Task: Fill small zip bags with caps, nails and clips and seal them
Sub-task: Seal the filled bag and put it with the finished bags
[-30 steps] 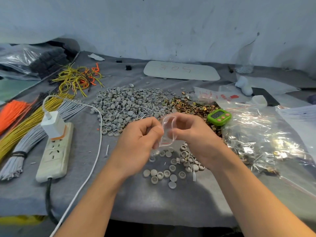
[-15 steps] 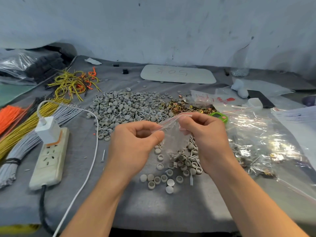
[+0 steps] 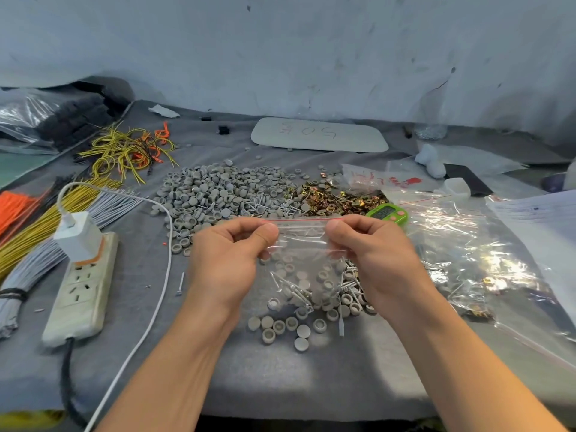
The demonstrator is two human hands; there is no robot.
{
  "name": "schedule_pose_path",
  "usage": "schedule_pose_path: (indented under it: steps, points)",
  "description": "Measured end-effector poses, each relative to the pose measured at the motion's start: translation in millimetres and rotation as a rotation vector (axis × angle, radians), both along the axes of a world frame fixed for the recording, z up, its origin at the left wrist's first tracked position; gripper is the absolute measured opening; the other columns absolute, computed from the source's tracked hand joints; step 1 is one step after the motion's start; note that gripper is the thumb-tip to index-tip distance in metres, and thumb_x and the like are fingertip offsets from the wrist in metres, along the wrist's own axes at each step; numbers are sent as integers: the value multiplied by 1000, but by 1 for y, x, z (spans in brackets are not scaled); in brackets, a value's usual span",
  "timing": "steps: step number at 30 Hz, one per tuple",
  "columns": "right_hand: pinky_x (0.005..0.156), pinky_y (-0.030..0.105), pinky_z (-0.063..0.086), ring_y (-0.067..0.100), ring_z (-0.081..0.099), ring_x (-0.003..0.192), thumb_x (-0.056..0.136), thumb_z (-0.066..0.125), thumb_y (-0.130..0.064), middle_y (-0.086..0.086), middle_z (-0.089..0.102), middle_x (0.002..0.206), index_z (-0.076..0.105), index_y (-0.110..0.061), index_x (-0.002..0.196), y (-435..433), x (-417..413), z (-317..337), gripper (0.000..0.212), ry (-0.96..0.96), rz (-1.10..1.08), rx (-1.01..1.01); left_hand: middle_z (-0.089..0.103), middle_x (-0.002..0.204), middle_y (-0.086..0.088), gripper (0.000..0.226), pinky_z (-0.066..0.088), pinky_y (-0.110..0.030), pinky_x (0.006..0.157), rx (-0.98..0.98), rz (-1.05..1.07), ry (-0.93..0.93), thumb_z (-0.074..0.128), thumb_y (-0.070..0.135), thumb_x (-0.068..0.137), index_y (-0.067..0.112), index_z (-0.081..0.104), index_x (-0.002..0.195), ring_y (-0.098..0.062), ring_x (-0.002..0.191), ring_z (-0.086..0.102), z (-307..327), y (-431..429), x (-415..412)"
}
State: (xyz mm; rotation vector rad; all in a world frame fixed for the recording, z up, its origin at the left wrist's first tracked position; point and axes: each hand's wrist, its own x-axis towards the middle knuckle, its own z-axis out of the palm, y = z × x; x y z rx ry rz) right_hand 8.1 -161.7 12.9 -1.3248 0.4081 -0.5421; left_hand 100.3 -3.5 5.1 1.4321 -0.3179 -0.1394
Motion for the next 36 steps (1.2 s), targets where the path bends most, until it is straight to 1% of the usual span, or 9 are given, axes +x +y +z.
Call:
schedule_pose_path:
  steps: [5,9,13,18,21,24,28,33,36]
  points:
    - [57,19,52,9,63,61,93,72,-6,2,69,71,74,-11,77,-1,-2,0,17,33,38,0,70,64,1,16,49,-14,58,-26,-47,31,76,6,87,16,78,75,-6,57,59,-4,-5,-4]
    - [61,20,54,8,65,62,94,71,-6,0,69,69,76,-19,67,1,-3,-1,31,44,87,-55,74,71,-2,5,50,-14,59,-39,-114,41,78,7,85,12,79,82,-7,61,64,-3,-7,-7]
    - [68,26,55,10,65,64,93,72,-7,0,70,69,78,-24,68,4,1,-2,31,34,70,-80,77,73,-4,8,52,-15,57,-13,-153,23,80,4,82,12,80,78,-9,63,70,1,-11,-10]
    - [69,28,54,13,63,64,93,72,-5,3,69,70,74,-17,72,10,3,-3,24,18,55,-40,75,68,-5,13,51,-17,54,-40,-87,45,79,0,81,11,79,73,-10,58,68,2,-16,-13]
    - [66,26,57,14,67,65,92,73,-3,5,72,72,77,-15,73,16,3,0,23,15,97,-20,74,66,-4,21,54,-22,58,-29,-67,30,78,0,82,16,80,69,-11,60,67,1,-19,-15]
    - [71,35,60,20,70,69,90,73,1,9,74,75,75,-13,76,19,3,1,20,15,68,9,76,72,-6,18,58,-33,65,5,-97,23,78,3,81,20,82,74,-17,67,70,0,-21,-19]
    - [80,44,61,29,70,78,89,74,2,17,74,82,75,-8,81,20,4,1,12,13,51,-6,78,75,-7,17,58,-25,62,-6,-131,13,80,3,80,19,83,79,-17,69,74,1,-20,-20]
    - [70,32,62,21,73,72,90,73,1,10,76,76,79,-13,72,23,4,2,24,0,109,-36,72,63,-3,26,54,-23,58,-25,-75,21,78,-6,76,19,80,67,-12,60,67,2,-21,-18]
    - [68,31,61,19,74,68,90,73,1,11,77,76,81,-12,74,22,2,2,23,12,118,2,72,62,-1,28,51,-16,55,-35,-98,13,78,-7,76,19,80,66,-7,57,66,4,-19,-18]
